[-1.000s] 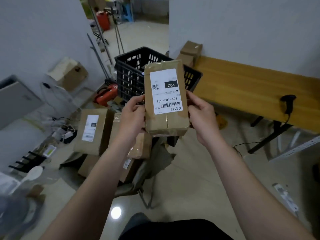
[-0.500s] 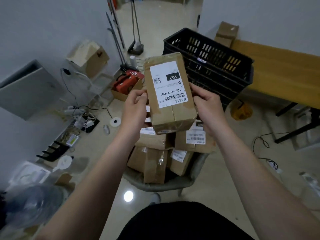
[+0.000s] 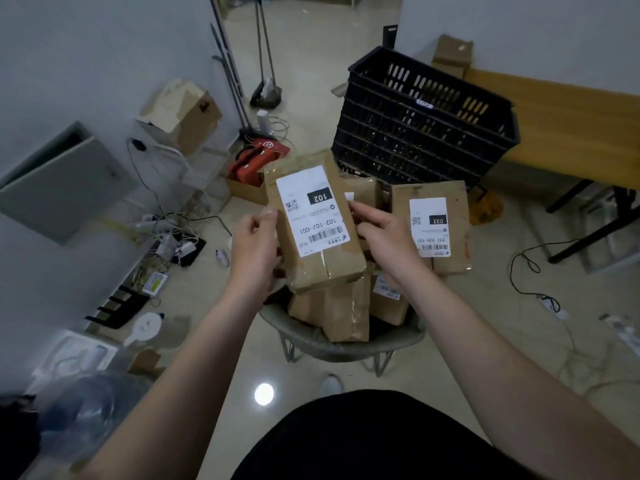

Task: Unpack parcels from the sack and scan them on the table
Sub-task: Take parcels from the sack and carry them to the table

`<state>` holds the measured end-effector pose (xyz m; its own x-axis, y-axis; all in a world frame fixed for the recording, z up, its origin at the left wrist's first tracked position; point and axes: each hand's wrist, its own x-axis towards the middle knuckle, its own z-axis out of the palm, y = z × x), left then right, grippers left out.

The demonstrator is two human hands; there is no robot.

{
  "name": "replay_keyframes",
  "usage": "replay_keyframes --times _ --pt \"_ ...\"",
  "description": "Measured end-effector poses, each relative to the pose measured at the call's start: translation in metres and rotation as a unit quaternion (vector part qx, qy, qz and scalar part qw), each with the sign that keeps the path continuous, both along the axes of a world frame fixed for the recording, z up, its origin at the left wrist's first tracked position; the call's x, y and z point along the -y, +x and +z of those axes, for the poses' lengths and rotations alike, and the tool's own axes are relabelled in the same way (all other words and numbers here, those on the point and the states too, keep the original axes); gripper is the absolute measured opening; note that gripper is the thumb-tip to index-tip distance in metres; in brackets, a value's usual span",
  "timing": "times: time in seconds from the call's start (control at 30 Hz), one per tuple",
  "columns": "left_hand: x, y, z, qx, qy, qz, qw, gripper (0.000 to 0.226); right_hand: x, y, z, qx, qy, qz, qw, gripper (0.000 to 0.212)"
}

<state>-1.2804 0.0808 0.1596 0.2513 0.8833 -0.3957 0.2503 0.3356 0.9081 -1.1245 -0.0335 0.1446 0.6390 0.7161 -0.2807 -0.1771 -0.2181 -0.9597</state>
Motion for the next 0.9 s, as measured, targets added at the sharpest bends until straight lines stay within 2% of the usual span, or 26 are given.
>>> replay_keyframes --times 0.33,0.47,0.7,0.8,0.9 --pt "0.016 -0.071 -0.075 -0.088 -0.048 0.1 0.99 0.028 -0.008 -0.069 -0.063 0.066 -0.012 0.148 0.987 0.053" --pt "0.012 -0.078 -0.106 -0.108 -0.09 0.096 0.985 0.035 -0.01 -0.077 -0.091 0.053 -0.048 0.155 0.985 0.049" --pt "-0.016 -0.078 -0.164 -0.117 -0.155 0.098 0.976 0.034 -0.038 -0.082 -0.132 0.004 -0.113 0.143 0.983 0.058" --pt "-0.026 -0.084 -0.186 -0.129 -0.18 0.112 0.969 0.048 -0.053 -0.091 -0.151 0.003 -0.129 0.152 0.98 0.063" --pt "-0.028 -0.09 -0.2 -0.159 -0.18 0.081 0.967 0.033 -0.061 -0.093 -0.163 -0.008 -0.145 0.132 0.981 0.06"
